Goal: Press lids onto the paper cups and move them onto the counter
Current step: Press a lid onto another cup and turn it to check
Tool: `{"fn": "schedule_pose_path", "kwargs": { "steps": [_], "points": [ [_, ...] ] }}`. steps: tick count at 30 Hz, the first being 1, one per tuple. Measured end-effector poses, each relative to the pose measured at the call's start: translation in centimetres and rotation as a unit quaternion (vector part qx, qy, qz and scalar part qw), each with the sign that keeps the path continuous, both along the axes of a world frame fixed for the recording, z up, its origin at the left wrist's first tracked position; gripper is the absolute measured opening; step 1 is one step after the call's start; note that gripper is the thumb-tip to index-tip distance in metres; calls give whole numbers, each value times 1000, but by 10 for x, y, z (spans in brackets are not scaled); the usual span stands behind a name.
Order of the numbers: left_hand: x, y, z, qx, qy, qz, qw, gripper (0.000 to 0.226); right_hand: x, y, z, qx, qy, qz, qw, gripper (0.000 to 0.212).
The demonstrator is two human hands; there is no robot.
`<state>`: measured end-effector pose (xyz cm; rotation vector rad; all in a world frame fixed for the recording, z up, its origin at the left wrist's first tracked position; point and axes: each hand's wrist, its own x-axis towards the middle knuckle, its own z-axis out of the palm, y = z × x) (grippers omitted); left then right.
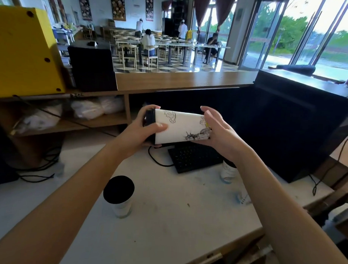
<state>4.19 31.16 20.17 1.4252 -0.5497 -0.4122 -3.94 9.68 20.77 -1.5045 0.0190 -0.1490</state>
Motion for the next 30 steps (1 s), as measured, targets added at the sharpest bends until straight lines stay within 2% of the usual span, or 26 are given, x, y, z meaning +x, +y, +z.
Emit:
{"fn": "schedule_pose_path", "kwargs": {
  "steps": [3,5,7,10,12,14,16,17,18,20,23,26,28,30],
  "points": [
    [-2,4,-1,49,-179,25,982,62,6,2,3,-5,127,-7,992,62],
    [-4,6,0,67,-280,22,957,70,6,6,3,-8,154,18,988,61],
    [-2,6,1,80,-360,18,929,74,6,7,1,17,142,38,989,55],
    [3,8,3,101,-396,0,913,85,7,7,-2,88,76,35,993,46],
    [9,9,4,137,-366,-17,920,101,8,7,-5,90,34,30,995,38],
    [14,12,5,148,-265,-30,952,108,8,5,-5,73,6,31,997,33],
    [16,13,6,94,-100,-47,989,109,8,3,-2,52,-15,37,998,39],
    [16,13,5,52,-16,-64,996,112,9,3,0,36,-24,38,998,44],
    [17,13,2,13,50,-88,995,112,9,2,3,16,-36,38,999,48],
    [19,10,-11,-29,122,-129,984,100,10,1,10,-42,-65,41,996,54],
    [13,2,-30,-74,187,-139,970,86,9,2,20,-145,-99,63,982,58],
    [8,-7,-32,-84,214,-75,970,57,8,3,23,-198,-88,79,973,64],
    [7,-10,-30,-89,190,-45,977,47,10,0,22,-193,-64,74,976,64],
    [9,-10,-29,-84,127,-33,988,47,11,-2,20,-163,-6,48,985,51]
  ]
}}
